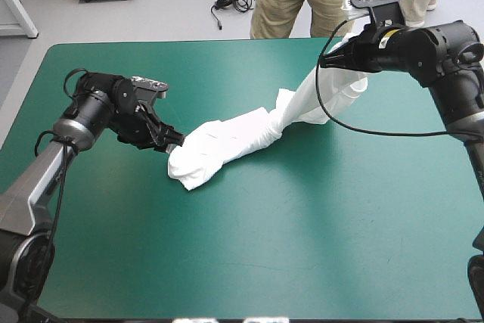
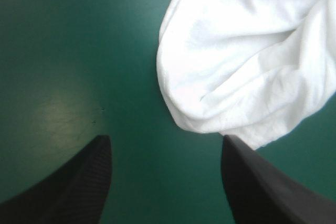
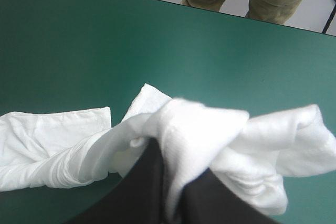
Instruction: Fold the cloth
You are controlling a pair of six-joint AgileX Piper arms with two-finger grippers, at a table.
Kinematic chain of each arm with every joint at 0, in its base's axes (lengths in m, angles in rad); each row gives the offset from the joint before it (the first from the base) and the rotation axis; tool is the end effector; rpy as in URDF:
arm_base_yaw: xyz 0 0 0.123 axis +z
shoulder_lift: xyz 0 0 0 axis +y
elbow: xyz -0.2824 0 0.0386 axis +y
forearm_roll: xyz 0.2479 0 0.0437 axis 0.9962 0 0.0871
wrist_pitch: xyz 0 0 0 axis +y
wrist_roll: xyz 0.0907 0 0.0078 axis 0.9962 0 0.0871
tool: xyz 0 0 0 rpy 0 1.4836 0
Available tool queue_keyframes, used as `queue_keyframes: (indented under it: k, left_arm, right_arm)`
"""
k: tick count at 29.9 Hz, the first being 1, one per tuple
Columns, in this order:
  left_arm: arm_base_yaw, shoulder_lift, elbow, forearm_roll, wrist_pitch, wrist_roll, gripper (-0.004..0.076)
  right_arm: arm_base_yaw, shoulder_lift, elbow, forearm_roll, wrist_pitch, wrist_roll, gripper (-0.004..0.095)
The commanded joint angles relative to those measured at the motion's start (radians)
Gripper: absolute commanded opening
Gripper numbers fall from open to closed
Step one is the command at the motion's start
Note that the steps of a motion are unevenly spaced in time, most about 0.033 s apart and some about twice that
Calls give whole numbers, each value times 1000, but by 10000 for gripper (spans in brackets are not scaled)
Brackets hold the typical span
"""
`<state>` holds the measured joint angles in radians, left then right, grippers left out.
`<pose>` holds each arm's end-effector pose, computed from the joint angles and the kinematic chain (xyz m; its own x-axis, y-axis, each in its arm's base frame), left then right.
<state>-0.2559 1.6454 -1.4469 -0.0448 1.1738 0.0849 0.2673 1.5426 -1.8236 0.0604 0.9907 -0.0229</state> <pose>0.3248 -0.0889 0.3084 -0.9082 0.3073 -0.2842 0.3262 0.9451 -0.0205 0.3176 0.0917 0.4641 -0.5648 -0.1441 -0.8126 -0.2976 0.9539 0.0377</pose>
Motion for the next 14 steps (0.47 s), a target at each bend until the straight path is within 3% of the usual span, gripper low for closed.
queue_keyframes:
  k: [1,14]
  left_arm:
    - [-4,15,-23,-13,-13,-13,455]
    - [-4,162,-12,-46,-54,-6,455]
  right_arm:
    - [-7,-39,-34,-1,-65,-9,-17]
    - [-7,-36,-34,-1,-65,-9,-17]
